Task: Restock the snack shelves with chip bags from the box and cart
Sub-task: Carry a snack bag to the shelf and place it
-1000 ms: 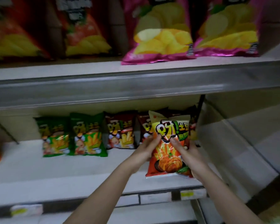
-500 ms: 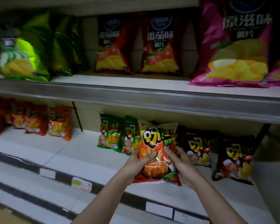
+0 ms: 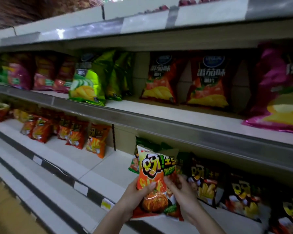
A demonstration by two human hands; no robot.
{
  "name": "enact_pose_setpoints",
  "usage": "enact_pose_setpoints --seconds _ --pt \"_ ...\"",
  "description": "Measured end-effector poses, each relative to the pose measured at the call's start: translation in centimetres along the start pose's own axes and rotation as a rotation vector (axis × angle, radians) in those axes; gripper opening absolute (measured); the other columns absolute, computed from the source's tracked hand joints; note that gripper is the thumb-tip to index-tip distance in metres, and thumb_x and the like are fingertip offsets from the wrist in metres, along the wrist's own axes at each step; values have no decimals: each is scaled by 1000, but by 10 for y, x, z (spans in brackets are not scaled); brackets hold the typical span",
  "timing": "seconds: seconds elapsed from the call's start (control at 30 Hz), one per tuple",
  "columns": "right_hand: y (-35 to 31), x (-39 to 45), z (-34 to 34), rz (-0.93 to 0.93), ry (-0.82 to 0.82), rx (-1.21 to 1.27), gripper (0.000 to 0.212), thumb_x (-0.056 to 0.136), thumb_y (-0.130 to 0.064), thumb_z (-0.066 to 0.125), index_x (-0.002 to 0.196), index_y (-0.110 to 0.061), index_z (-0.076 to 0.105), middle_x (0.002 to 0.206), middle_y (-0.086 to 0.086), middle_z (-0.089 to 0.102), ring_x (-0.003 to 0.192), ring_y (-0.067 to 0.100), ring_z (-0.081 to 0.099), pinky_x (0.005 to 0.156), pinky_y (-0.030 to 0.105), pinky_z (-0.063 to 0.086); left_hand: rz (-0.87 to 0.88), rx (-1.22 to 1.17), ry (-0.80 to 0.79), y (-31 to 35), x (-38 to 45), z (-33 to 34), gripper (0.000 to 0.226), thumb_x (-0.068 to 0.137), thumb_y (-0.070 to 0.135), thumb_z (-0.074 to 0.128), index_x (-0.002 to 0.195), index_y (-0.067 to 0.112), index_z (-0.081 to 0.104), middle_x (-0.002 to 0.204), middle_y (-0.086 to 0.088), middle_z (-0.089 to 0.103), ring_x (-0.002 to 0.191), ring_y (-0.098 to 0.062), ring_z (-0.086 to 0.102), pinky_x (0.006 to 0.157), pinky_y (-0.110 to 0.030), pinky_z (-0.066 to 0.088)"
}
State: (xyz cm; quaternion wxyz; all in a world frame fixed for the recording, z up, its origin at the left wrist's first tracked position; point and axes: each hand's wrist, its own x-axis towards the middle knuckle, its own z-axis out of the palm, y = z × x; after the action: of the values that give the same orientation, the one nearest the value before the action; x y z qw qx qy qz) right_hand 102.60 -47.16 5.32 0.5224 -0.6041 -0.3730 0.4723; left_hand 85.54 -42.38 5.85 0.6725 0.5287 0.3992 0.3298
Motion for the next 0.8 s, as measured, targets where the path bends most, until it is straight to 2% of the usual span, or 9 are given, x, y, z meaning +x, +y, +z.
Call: enact_pose_setpoints --seconds 0.07,0.17,0.23,0.3,0.43,0.57,0.7,0.8 --pt "-2 3 10 -6 -18 -23 102 52 -75 77 139 -36 38 130 2 59 109 23 64 92 48 55 13 6 13 6 -5 -11 55 71 36 80 118 26 54 103 0 74 93 -21 72 81 -36 58" --pt "-9 4 28 -15 -57 -14 89 59 -67 73 135 -42 35 130 2 58 107 25 64 89 45 56 39 13 28 13 -16 -27 61 69 41 83 120 29 53 105 0 74 96 -22 71 83 -37 57" --pt "-13 2 40 -48 -106 -1 83 61 -64 73 132 -39 38 126 2 60 103 23 66 83 41 57 51 21 39 15 -24 -37 59 72 41 81 121 30 52 107 1 74 97 -22 71 88 -40 57" --pt "-15 0 48 -80 -138 0 88 58 -66 76 133 -33 44 122 1 64 101 22 68 83 40 58 69 22 59 15 -32 -45 55 74 39 78 122 29 52 106 1 74 96 -21 71 87 -39 57" --pt "-14 -10 66 -110 -198 -4 73 68 -53 72 132 -28 47 116 0 67 95 15 71 73 30 59 84 17 92 10 -51 -60 57 75 38 79 124 24 53 107 -1 74 97 -23 71 88 -41 57" --pt "-14 -14 89 -94 -244 -17 62 70 -52 70 123 -34 45 115 -1 65 92 15 70 69 27 58 82 -30 128 2 -63 -79 56 76 35 78 125 24 52 107 -3 74 97 -25 71 86 -41 57" --pt "-13 -5 112 -64 -288 -28 57 67 -53 72 116 -38 46 115 1 65 97 18 69 79 33 58 68 -67 150 -2 -64 -104 70 64 47 85 122 24 53 105 -4 74 96 -26 72 83 -40 58" --pt "-14 8 132 -32 -309 2 57 64 -49 78 113 -33 52 111 5 70 93 22 72 85 41 59 65 -55 158 -3 -59 -128 82 54 52 85 124 21 54 108 -6 73 98 -28 71 90 -46 55"
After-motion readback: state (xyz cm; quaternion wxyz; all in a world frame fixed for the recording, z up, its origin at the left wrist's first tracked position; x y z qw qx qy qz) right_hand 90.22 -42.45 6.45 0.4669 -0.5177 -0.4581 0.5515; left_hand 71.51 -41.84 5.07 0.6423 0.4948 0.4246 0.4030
